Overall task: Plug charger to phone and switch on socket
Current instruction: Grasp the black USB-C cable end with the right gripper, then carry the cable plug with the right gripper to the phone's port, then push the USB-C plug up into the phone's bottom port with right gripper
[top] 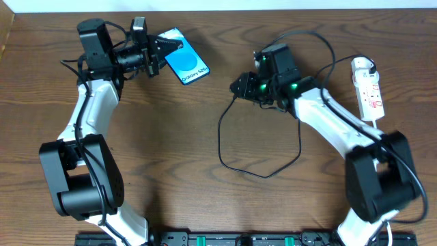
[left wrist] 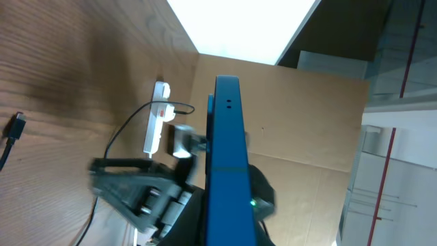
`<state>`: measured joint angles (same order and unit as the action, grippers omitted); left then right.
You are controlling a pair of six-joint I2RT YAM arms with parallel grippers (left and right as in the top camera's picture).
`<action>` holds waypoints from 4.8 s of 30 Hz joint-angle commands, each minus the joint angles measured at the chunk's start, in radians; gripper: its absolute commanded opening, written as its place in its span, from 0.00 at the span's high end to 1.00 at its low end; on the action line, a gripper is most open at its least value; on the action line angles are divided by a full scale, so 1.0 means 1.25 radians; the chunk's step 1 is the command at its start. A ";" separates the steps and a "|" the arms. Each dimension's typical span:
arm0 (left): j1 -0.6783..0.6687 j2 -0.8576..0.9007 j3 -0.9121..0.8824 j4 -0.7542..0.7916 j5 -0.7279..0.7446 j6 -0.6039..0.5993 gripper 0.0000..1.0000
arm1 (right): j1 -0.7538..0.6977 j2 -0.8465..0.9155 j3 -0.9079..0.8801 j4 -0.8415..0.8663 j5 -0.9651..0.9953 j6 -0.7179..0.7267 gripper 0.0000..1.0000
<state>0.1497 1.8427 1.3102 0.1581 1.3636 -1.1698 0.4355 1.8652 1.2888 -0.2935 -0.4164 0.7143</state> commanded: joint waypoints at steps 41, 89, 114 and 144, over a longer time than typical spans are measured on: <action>0.000 -0.015 0.016 0.001 0.038 0.050 0.93 | -0.052 0.269 0.016 0.145 -0.225 -0.018 0.99; -0.067 -0.016 0.016 0.007 0.042 0.123 0.93 | -0.017 -0.155 0.004 -0.237 -0.614 -0.423 0.99; -0.093 -0.016 0.016 0.324 0.004 -0.101 0.93 | -0.048 -0.144 0.003 -0.051 -0.582 -0.182 0.99; -0.093 -0.016 0.016 0.324 -0.012 -0.101 0.93 | -0.040 -0.144 0.002 -0.049 -0.615 -0.201 0.99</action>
<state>0.0319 1.8427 1.3098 0.5507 1.3540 -1.2865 0.3740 1.6791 1.2957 -0.3550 -1.1713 0.4786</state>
